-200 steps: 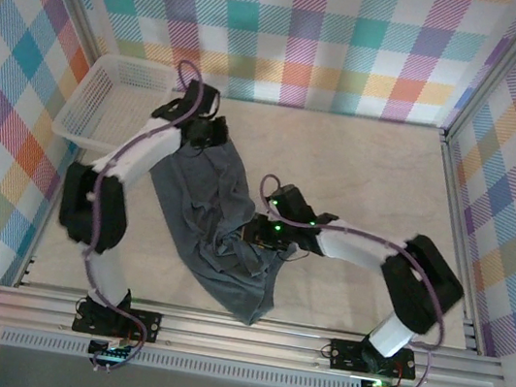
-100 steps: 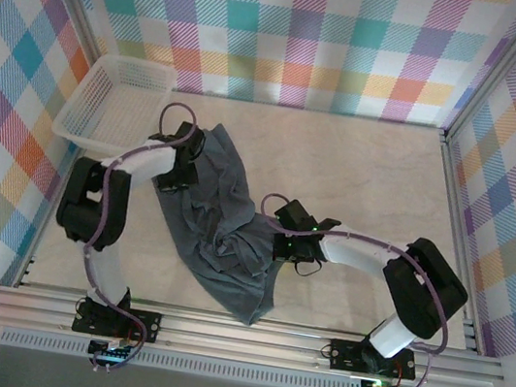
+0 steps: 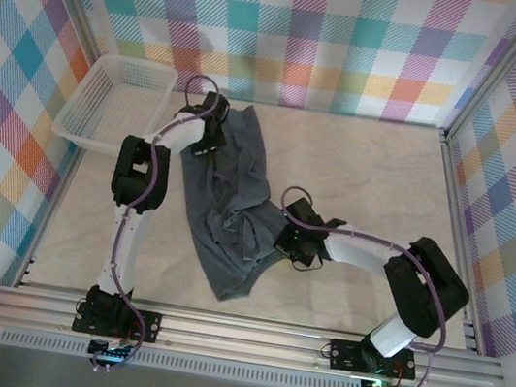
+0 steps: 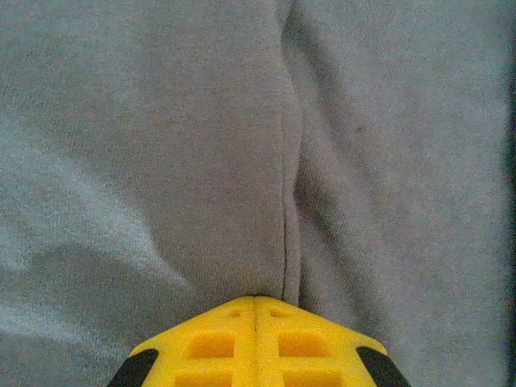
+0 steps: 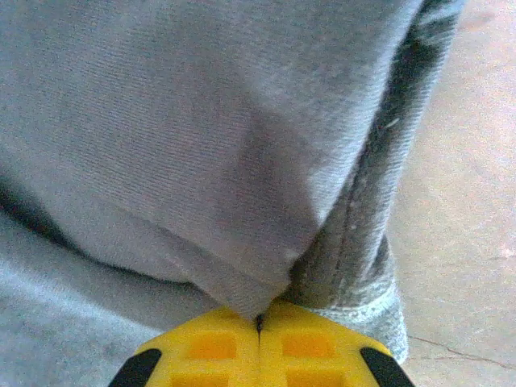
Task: Fold the inside-out t-shirt
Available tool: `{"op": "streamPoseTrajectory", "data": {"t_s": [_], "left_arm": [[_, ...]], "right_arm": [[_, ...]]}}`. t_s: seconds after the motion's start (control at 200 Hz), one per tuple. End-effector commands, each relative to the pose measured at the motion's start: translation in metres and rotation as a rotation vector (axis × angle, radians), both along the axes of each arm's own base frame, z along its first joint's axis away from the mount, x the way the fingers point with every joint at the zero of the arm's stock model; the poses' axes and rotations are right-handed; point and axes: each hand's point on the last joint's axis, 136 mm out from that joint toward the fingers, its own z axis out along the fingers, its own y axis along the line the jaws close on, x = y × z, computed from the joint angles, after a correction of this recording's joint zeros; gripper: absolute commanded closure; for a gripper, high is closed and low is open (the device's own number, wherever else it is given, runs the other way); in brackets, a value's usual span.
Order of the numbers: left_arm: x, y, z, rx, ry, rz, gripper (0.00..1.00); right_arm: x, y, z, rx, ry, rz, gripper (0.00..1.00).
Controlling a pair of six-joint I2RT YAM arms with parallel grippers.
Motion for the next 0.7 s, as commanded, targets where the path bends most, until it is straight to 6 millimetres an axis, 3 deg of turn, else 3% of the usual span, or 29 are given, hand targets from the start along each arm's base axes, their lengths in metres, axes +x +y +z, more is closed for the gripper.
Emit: {"op": "streamPoseTrajectory", "data": {"t_s": [0.0, 0.1, 0.19, 0.27, 0.335, 0.45, 0.47, 0.495, 0.525, 0.615, 0.695], "left_arm": [[0.029, -0.029, -0.013, -0.151, -0.016, -0.054, 1.00], [0.056, -0.051, 0.020, -0.210, -0.114, -0.107, 1.00], [0.065, -0.058, 0.057, -0.238, -0.190, -0.135, 1.00], [0.062, -0.056, 0.089, -0.262, -0.225, -0.156, 0.89], [0.053, -0.052, 0.116, -0.265, -0.250, -0.178, 0.83], [0.017, -0.044, 0.154, -0.274, -0.300, -0.201, 0.76], [0.009, -0.043, 0.156, -0.278, -0.303, -0.203, 0.76], [-0.002, -0.041, 0.173, -0.286, -0.331, -0.208, 0.75], [-0.020, -0.038, 0.175, -0.292, -0.330, -0.206, 0.74], [-0.072, -0.029, 0.184, -0.319, -0.337, -0.184, 0.73], [-0.122, -0.018, 0.169, -0.303, -0.295, -0.167, 0.72]], "right_arm": [[-0.019, 0.011, -0.018, 0.189, 0.152, -0.292, 1.00], [-0.037, 0.045, -0.017, 0.221, 0.195, -0.257, 1.00], [-0.060, 0.081, -0.004, 0.270, 0.229, -0.170, 0.99], [-0.077, 0.091, 0.014, 0.261, 0.197, -0.122, 0.98], [-0.076, 0.086, 0.036, 0.230, 0.103, -0.075, 0.89], [-0.049, 0.053, 0.075, 0.082, -0.156, -0.009, 0.66], [-0.044, 0.046, 0.080, 0.052, -0.197, 0.000, 0.65], [-0.035, 0.038, 0.087, 0.010, -0.267, 0.019, 0.64], [-0.026, 0.029, 0.091, -0.044, -0.330, 0.050, 0.63], [0.001, 0.008, 0.086, -0.183, -0.390, 0.152, 0.67], [0.015, -0.003, 0.068, -0.246, -0.302, 0.239, 0.69]]}}
